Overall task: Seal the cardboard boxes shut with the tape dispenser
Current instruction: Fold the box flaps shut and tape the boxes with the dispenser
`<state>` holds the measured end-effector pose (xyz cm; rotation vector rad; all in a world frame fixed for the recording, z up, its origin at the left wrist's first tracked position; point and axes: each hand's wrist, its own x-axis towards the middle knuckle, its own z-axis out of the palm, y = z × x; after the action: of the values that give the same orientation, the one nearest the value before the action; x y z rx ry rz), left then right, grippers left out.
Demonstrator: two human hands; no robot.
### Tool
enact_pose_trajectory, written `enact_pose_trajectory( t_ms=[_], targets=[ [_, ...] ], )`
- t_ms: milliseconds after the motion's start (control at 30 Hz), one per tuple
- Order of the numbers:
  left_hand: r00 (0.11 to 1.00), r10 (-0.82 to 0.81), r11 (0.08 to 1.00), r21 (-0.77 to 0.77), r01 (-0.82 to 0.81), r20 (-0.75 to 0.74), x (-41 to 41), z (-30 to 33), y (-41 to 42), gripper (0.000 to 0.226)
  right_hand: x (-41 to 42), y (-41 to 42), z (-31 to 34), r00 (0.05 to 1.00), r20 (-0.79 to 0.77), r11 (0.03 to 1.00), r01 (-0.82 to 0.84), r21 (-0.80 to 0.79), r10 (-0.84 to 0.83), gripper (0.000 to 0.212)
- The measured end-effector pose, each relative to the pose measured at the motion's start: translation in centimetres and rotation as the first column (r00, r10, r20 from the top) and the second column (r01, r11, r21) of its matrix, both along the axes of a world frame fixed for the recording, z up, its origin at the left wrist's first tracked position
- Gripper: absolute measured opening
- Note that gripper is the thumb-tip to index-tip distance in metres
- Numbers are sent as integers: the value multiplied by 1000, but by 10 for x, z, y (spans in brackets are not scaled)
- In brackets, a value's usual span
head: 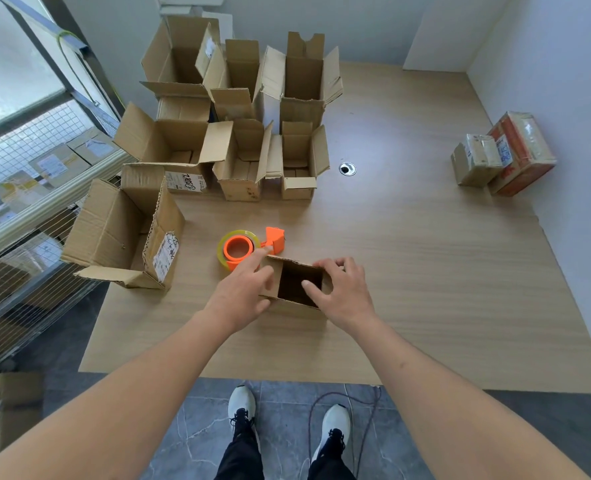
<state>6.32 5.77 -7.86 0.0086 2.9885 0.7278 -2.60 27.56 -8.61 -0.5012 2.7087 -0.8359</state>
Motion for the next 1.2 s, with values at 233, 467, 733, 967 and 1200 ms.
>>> enact_pose_trajectory(
  t_ms=[233,467,733,967,1200],
  targets=[
    [998,1,1000,13,-2,68,-5,-4,13,67,3,9,0,991,86,995,-99,-18,101,81],
    [993,122,992,38,-121,-9,-10,-9,18,63,5,1,-2,997,-25,992,-75,97,77,48],
    [981,193,979,-78,-190,28,-20,-13,13,25,12,-12,-14,957,-280,951,19,309,72,6],
    [973,229,973,19,-229,-3,-34,-25,6,19,19,-35,-38,941,-323,970,-17,243,98,50],
    [919,373,918,196,-345,-126,-46,-46,-14,36,1,-31,-51,950,-306,994,-33,107,64,39]
  ],
)
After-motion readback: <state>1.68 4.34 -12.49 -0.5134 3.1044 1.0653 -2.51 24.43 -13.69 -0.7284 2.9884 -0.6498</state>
